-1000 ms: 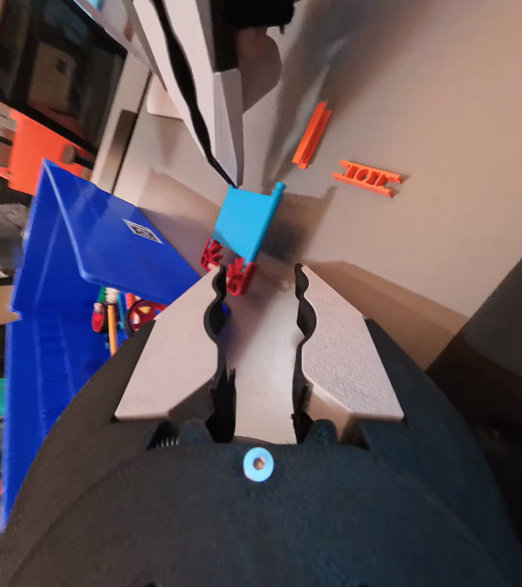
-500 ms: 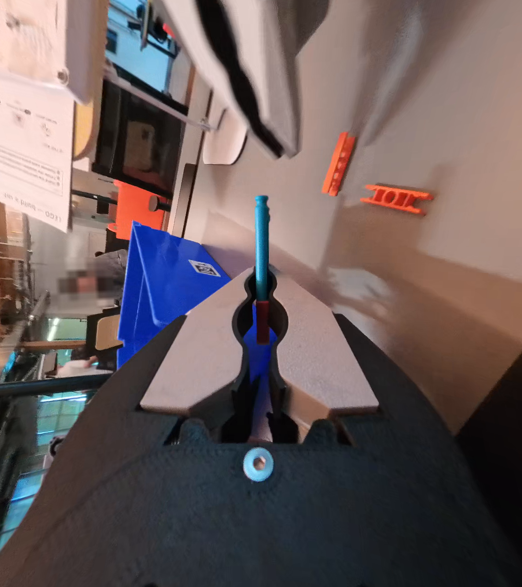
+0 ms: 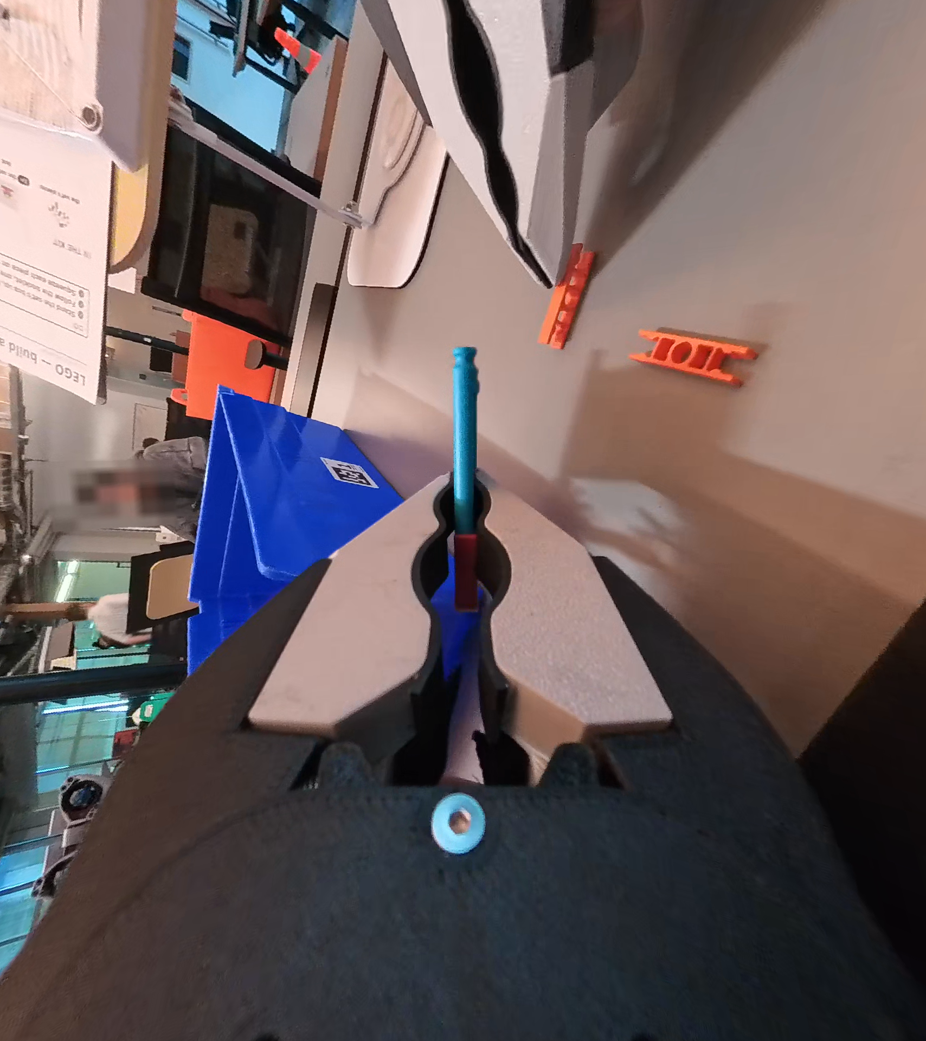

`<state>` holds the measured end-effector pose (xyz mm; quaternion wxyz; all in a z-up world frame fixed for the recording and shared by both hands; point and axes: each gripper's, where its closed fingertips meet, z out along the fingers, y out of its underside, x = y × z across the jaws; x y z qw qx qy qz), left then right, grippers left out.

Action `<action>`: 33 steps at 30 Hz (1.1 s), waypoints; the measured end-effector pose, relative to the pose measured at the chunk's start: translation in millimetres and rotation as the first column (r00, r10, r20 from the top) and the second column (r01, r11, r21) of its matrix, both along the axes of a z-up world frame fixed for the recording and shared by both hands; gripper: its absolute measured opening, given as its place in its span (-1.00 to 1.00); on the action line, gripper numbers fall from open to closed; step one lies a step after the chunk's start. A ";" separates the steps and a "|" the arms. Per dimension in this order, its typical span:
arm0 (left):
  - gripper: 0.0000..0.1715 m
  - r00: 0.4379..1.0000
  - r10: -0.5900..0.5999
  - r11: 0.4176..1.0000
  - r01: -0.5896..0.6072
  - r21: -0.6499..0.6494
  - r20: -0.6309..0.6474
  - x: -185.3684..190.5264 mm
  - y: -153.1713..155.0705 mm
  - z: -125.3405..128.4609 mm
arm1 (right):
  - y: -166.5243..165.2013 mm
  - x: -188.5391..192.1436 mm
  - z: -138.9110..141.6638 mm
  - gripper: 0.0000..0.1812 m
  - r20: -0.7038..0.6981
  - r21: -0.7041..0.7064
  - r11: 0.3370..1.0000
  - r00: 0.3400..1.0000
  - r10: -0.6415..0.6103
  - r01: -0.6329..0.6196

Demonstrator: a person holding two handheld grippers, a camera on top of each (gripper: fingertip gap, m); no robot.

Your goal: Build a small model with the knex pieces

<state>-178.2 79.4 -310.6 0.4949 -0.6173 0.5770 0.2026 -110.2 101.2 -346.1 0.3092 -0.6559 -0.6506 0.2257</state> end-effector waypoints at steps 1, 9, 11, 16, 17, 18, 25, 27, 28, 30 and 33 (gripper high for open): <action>-1.00 1.000 -0.002 1.000 0.002 -0.003 -0.001 0.5 0.4 -1.0 | 2.2 -0.2 0.0 -1.00 -0.009 -0.024 1.000 1.000 -0.017 0.017; -1.00 1.000 -0.013 1.000 0.013 -0.005 0.024 5.4 1.0 -0.5 | -2.7 -2.5 -3.2 -1.00 -0.017 0.046 0.999 1.000 0.018 -0.017; -1.00 1.000 -0.011 1.000 0.011 -0.007 0.022 4.9 1.4 -2.9 | -8.9 -6.2 -3.6 -1.00 -0.014 0.080 0.996 0.999 0.040 -0.038; -1.00 0.999 0.001 1.000 0.000 -0.011 0.037 1.6 2.0 -6.0 | -13.6 -11.3 1.5 -0.72 -0.019 0.033 0.999 1.000 -0.019 0.019; -1.00 0.999 0.004 1.000 -0.003 -0.011 0.040 0.9 2.1 -6.2 | -13.9 -13.1 4.6 -0.68 -0.034 0.005 0.999 0.998 -0.047 0.047; -1.00 0.999 0.004 1.000 -0.003 -0.012 0.043 0.6 1.9 -6.5 | -17.0 -15.1 6.9 -0.65 -0.044 -0.034 0.997 0.997 -0.065 0.063; -1.00 0.998 0.002 1.000 -0.001 -0.017 0.061 1.0 1.0 -7.9 | -20.1 -19.6 -5.7 -0.75 0.029 -0.076 0.988 0.991 -0.129 0.131; -1.00 0.998 0.001 1.000 0.000 -0.019 0.064 1.6 0.8 -8.8 | -19.1 -20.8 -6.6 -0.85 0.031 -0.052 0.991 0.992 -0.119 0.120; -1.00 0.998 0.002 1.000 -0.001 -0.017 0.064 1.5 1.2 -8.9 | -21.2 -21.5 -6.2 -0.87 0.032 -0.056 0.993 0.995 -0.098 0.100; -1.00 0.998 0.001 1.000 0.000 -0.019 0.068 1.6 1.1 -9.2 | -22.0 -21.1 -6.2 -0.91 0.045 -0.002 0.999 0.998 -0.050 0.050; -1.00 0.998 -0.007 1.000 0.009 -0.026 0.068 3.5 0.3 -10.1 | -22.3 -17.6 -4.0 -0.90 0.095 0.122 0.992 0.995 0.023 -0.035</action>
